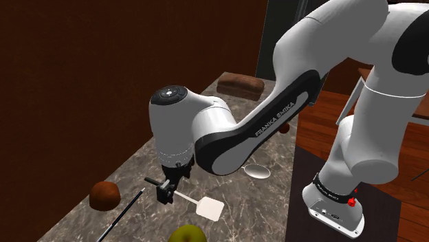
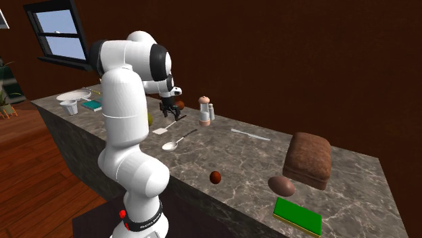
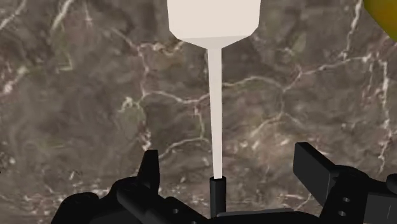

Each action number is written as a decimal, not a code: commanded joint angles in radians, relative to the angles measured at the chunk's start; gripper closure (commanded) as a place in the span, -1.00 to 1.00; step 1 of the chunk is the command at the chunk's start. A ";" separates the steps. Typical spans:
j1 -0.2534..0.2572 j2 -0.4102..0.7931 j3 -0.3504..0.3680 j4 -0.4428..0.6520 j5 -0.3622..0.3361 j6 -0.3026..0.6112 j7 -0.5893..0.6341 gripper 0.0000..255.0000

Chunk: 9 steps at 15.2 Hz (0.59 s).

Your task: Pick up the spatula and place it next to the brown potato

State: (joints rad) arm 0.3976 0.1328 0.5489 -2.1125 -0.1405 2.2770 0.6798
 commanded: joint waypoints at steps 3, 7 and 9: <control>-0.010 -0.059 0.006 0.027 0.046 -0.076 -0.036 -1.00; -0.010 -0.059 0.005 0.027 0.046 -0.076 -0.036 -1.00; -0.010 -0.059 0.005 0.027 0.046 -0.076 -0.036 -1.00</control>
State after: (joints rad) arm 0.3875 0.0743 0.5542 -2.0852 -0.0946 2.2014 0.6436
